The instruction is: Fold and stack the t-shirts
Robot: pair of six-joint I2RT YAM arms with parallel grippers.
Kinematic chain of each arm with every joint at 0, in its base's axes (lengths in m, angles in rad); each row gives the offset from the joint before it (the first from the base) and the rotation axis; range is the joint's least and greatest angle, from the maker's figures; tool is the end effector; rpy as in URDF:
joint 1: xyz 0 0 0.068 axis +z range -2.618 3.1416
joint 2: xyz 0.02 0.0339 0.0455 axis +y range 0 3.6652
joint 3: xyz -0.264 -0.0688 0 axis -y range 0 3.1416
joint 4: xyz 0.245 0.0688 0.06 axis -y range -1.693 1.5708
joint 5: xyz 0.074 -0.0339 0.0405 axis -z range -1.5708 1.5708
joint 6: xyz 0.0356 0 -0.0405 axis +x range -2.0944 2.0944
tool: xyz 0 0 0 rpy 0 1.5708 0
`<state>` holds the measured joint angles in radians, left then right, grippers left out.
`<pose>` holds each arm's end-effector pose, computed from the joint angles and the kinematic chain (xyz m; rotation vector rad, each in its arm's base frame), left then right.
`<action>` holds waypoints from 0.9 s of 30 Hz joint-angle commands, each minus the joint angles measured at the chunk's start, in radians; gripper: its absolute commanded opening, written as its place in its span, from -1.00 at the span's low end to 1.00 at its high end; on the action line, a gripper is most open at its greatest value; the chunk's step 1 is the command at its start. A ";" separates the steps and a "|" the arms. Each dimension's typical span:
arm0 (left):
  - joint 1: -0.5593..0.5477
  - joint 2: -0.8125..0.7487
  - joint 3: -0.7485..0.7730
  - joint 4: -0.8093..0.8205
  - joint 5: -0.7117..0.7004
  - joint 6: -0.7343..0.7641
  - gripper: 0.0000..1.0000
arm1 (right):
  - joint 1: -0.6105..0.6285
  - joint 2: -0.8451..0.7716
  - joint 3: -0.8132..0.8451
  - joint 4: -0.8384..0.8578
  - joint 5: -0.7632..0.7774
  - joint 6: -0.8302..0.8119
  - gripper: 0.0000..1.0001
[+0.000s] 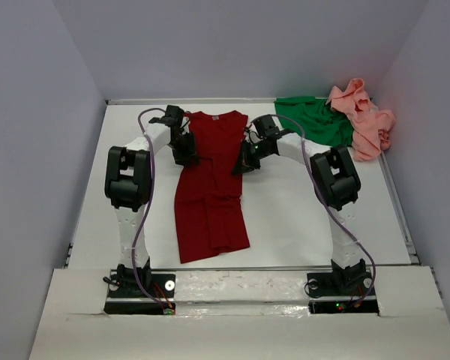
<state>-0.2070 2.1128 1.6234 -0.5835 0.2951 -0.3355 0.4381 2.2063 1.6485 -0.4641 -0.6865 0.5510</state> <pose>0.4405 -0.1031 0.1825 -0.0711 2.6856 -0.5673 0.4154 0.2195 0.1606 -0.1201 2.7370 1.2218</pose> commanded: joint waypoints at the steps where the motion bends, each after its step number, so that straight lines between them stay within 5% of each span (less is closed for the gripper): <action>1: 0.009 0.010 0.049 -0.045 -0.004 0.042 -0.01 | 0.010 0.036 0.051 0.019 0.031 0.006 -1.00; 14: 0.011 0.104 0.096 -0.084 -0.079 0.052 -0.01 | 0.010 0.135 0.181 -0.059 0.220 -0.068 -1.00; 27: 0.012 0.348 0.421 -0.154 -0.088 0.052 -0.01 | -0.018 0.276 0.430 -0.179 0.292 -0.089 -1.00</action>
<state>-0.2008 2.3447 1.9697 -0.7509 0.2615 -0.3119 0.4343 2.4344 2.0060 -0.5903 -0.4599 0.4908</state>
